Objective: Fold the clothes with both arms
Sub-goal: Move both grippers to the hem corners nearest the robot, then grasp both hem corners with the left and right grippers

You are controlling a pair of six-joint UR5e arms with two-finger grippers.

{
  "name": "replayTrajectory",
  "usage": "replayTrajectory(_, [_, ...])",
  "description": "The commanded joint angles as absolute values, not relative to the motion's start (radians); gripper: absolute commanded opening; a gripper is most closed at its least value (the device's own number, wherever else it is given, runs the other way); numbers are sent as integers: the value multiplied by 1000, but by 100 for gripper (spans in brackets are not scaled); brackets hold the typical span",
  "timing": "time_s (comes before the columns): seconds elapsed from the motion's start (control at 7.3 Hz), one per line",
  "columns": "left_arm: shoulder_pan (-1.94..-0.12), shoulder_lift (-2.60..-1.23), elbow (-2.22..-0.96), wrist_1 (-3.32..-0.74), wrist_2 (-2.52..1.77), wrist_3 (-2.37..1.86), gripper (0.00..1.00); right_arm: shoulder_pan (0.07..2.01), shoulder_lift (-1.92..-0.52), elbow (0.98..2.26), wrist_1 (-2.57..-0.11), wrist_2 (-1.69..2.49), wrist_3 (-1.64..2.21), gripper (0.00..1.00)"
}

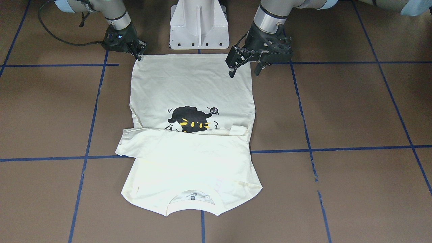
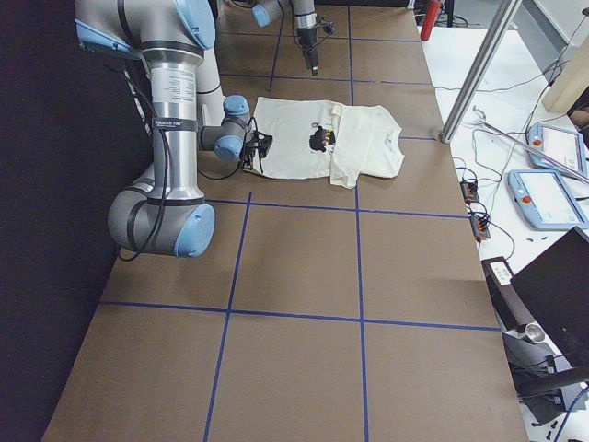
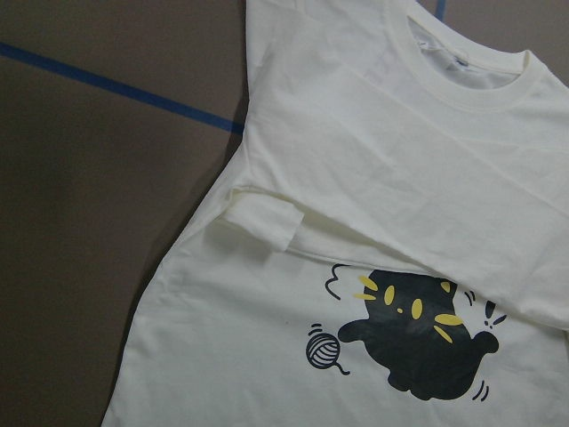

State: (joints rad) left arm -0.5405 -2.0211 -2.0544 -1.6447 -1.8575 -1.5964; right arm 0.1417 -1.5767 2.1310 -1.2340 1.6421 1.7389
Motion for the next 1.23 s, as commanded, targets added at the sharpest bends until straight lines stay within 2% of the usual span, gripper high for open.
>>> replayTrajectory(0.0, [-366, -1947, -2065, -1695, -1838, -1805, 100, 149, -1569, 2177, -1232, 1638, 1743, 0])
replayTrajectory(0.27, [-188, -1861, -2082, -1689, -1686, -1917, 90, 153, -1563, 2175, -1232, 1641, 1740, 0])
replayTrajectory(0.68, [-150, -1795, -2062, -1687, -1657, -1924, 85, 158, -1560, 2175, -1232, 1643, 1740, 0])
replayTrajectory(1.1, [-121, -1799, -2026, -1683, -1657, -1925, 79, 163, -1562, 2178, -1232, 1643, 1740, 0])
